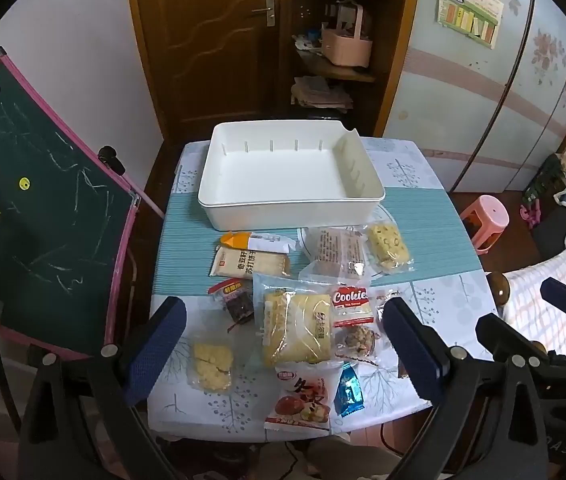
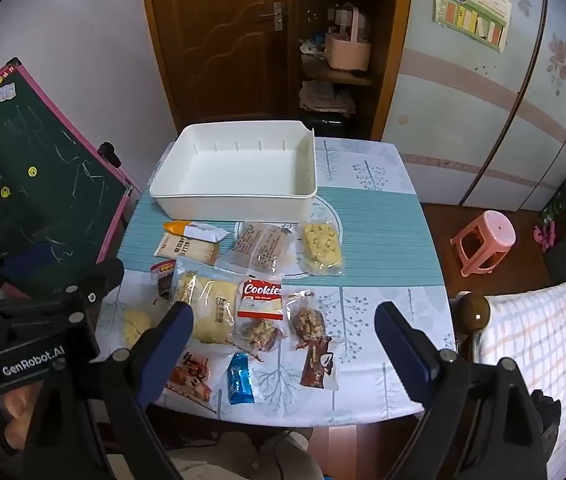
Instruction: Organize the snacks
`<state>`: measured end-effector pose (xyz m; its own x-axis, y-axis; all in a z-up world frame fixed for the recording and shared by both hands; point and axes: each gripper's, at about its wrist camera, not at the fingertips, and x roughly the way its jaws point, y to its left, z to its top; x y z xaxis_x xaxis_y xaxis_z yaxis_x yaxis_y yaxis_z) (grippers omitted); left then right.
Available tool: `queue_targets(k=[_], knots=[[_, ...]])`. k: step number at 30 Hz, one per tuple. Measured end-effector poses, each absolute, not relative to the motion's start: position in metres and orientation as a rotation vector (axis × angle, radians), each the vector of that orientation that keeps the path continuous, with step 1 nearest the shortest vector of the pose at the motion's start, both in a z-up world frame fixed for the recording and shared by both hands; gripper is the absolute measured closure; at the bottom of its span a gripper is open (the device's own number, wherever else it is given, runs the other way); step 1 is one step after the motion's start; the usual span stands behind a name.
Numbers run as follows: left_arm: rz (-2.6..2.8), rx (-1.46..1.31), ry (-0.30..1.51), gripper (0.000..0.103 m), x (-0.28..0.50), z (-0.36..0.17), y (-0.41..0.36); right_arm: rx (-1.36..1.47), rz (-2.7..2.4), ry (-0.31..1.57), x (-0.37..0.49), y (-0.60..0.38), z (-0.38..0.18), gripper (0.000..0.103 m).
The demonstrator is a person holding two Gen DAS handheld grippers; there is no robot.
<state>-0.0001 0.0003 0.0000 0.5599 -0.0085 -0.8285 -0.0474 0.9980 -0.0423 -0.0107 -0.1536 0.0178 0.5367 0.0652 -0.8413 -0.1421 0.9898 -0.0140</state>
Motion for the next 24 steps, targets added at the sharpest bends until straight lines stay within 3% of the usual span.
queue_targets(k=[24], knots=[[0.044,-0.068,1.016,0.005,0.004,-0.007,-0.003,-0.077,0.132,1.016,-0.004,-0.159,0.013,0.01]])
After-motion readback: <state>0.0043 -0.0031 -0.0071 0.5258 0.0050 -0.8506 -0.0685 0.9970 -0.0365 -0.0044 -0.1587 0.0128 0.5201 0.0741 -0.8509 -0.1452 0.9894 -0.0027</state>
